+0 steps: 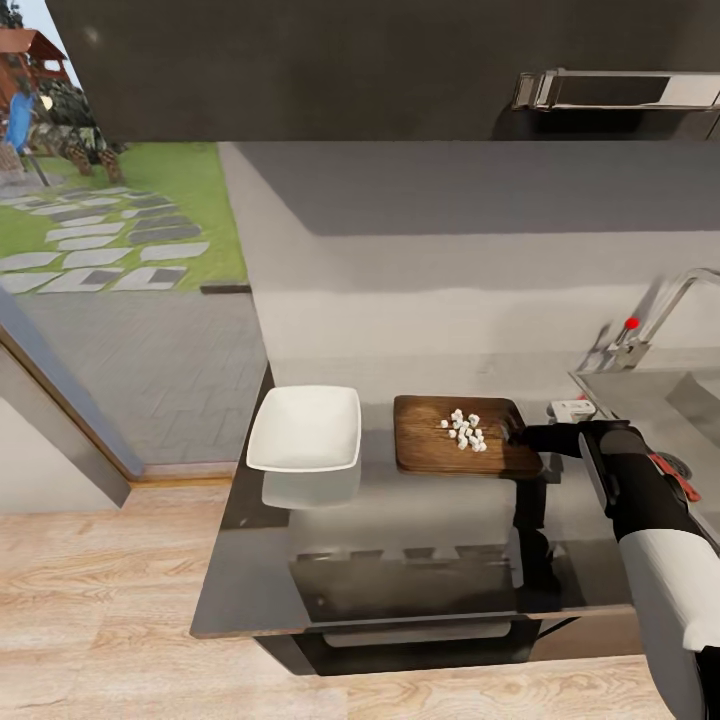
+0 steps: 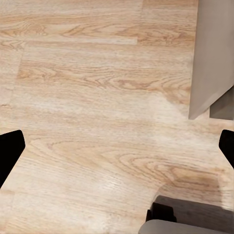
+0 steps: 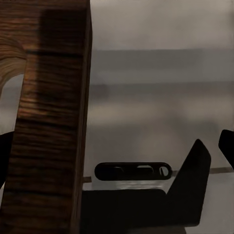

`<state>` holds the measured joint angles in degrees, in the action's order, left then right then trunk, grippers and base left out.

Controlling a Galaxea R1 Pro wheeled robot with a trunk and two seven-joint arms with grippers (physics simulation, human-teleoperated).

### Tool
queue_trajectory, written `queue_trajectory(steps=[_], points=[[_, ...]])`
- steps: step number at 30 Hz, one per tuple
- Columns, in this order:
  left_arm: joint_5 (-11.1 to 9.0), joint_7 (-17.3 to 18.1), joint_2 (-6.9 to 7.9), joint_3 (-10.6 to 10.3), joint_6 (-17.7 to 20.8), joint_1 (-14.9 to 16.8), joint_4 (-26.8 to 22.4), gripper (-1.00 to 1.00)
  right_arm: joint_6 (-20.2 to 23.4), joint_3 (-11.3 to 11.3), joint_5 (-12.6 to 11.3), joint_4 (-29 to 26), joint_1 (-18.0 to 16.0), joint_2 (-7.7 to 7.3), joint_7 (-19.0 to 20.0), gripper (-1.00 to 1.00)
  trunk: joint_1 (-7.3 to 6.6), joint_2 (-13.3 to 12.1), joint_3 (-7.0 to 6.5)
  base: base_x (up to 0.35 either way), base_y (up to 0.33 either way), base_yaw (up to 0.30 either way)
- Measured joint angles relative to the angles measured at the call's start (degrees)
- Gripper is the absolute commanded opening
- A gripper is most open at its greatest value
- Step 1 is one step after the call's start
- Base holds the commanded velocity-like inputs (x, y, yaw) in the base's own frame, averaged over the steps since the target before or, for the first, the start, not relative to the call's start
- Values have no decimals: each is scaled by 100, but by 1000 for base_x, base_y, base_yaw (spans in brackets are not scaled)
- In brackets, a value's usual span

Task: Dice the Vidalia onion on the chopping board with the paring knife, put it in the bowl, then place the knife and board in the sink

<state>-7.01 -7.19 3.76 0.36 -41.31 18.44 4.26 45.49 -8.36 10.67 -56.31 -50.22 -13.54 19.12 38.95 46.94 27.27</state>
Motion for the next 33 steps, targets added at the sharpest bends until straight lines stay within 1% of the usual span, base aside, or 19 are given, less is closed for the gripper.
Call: queue_trajectory(steps=[9, 10, 11, 13, 14, 15, 17, 18, 26, 33], points=[[0, 0, -1, 0, 0, -2, 2, 100, 1, 2, 2, 0, 0, 5, 0, 100, 0, 0, 0, 0, 0, 0], [0, 0, 0, 1, 0, -3, 2, 100, 2, 5, 3, -1, -1, 7, -1, -100, 0, 0, 0, 0, 0, 0], [-1, 0, 0, -1, 0, 0, 2, 100, 9, 9, -31, 2, 1, 9, 4, -100, 0, 0, 0, 0, 0, 0], [0, 0, -1, 0, 0, 0, 2, 100, 3, 9, 42, 3, 0, 8, 4, -100, 0, -1, 1, 0, 0, 0], [-1, 0, 0, 0, 0, 0, 2, 100, 4, 8, 28, 3, -1, 9, 6, -100, 0, -1, 1, 0, 0, 0], [0, 0, 1, 1, 0, 0, 2, 100, -5, 8, 81, 3, -2, 7, 9, -100, 0, 0, 0, 0, 0, 0], [0, 0, 0, 1, 0, 0, 1, 100, -6, 6, 86, 2, -2, 7, 10, -100, 0, 0, 0, 0, 0, 0], [0, 0, -2, 0, 0, 0, 0, 100, 1, 9, 48, 2, -2, 8, 8, -100, 0, 0, 0, 0, 0, 0], [-1, 0, -1, 0, 0, -2, 2, 100, 7, 3, 33, 2, 0, 5, -3, -100, 0, 0, 0, 0, 0, 0], [0, 0, 1, 0, 0, -1, 3, 100, 10, 1, 71, 3, -2, 7, -203, -100, 0, 0, -39, 0, 0, 0]])
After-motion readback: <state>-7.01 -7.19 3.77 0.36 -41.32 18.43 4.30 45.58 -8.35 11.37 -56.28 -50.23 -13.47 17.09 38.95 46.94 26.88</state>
